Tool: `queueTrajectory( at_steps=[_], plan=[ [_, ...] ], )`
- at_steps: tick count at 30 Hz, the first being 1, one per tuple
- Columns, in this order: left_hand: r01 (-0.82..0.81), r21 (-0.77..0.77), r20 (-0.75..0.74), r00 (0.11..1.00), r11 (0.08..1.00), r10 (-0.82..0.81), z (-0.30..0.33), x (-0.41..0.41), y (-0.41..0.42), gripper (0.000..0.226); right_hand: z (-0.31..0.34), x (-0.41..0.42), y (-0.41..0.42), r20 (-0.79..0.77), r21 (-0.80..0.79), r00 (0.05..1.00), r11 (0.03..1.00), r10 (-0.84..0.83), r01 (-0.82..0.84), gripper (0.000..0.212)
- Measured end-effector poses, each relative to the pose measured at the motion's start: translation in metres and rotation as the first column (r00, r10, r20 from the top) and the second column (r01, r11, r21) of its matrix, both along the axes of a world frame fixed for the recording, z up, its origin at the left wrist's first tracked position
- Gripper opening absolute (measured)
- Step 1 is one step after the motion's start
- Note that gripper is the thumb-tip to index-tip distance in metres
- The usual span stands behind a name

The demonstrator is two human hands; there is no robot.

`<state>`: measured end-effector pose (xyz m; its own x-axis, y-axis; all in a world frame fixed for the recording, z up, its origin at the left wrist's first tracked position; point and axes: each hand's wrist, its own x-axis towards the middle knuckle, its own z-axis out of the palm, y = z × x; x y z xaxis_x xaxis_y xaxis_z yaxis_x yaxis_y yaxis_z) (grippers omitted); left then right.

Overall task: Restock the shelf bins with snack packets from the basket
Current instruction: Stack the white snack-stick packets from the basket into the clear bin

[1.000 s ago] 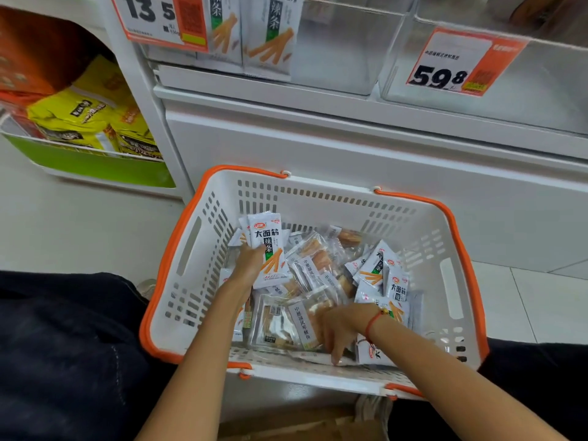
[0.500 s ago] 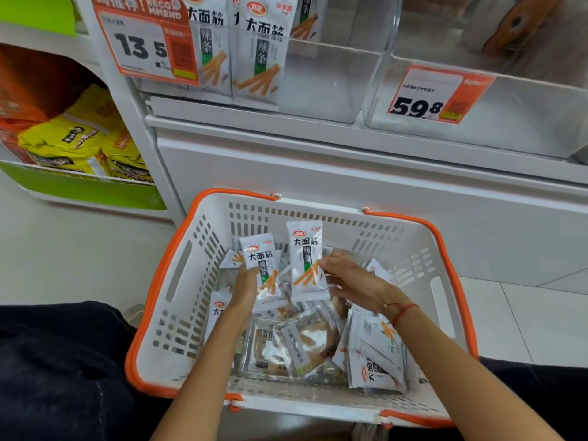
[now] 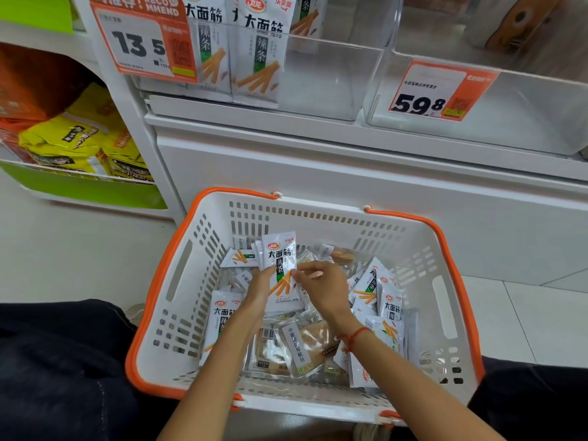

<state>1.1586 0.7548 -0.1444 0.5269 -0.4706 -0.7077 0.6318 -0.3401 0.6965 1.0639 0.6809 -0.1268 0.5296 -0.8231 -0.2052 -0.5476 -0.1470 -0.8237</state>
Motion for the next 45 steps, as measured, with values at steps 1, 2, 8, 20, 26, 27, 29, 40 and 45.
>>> queueTrajectory(
  at_steps=[1,2,8,20,26,27,29,40,45],
  plan=[
    [0.013,0.014,0.006,1.000,1.000,-0.013,0.000,0.000,0.000,0.053,-0.001,-0.001,-0.001,-0.036,-0.062,0.999,0.998,0.000,-0.003,0.014],
    [0.014,0.007,0.009,1.000,1.000,-0.014,0.004,-0.002,0.000,0.046,0.000,-0.002,-0.002,-0.052,-0.095,0.999,0.996,-0.001,-0.004,0.017],
    [0.055,-0.092,0.078,0.996,0.994,-0.047,0.025,-0.018,-0.004,0.022,0.000,0.006,0.009,0.164,0.282,0.967,0.930,0.197,-0.237,0.035],
    [0.076,-0.202,0.300,0.954,0.976,-0.012,0.081,0.001,-0.010,0.025,0.041,0.027,-0.015,0.174,-0.041,0.918,0.934,0.355,-0.354,0.046],
    [0.358,-0.295,0.621,0.777,0.886,-0.107,0.167,0.049,-0.010,0.028,0.139,0.041,-0.017,0.431,-0.258,0.821,0.923,0.376,-0.287,0.028],
    [0.380,-0.311,0.661,0.745,0.871,-0.089,0.179,0.054,-0.010,0.032,0.157,0.043,-0.018,0.463,-0.282,0.792,0.913,0.398,-0.293,0.027],
    [0.440,-0.322,0.748,0.661,0.838,-0.059,0.203,0.060,-0.011,0.039,0.189,0.046,-0.022,0.508,-0.338,0.747,0.897,0.430,-0.286,0.030],
    [0.483,-0.239,0.969,0.172,0.843,0.177,0.306,0.095,-0.030,0.044,0.270,0.079,-0.054,0.494,-0.760,0.735,0.641,0.464,0.107,0.031],
    [0.368,-0.155,0.946,-0.211,0.917,0.244,0.328,0.115,-0.058,0.038,0.282,0.103,-0.072,0.559,-0.771,0.731,0.570,0.392,0.284,0.040]
  ],
)
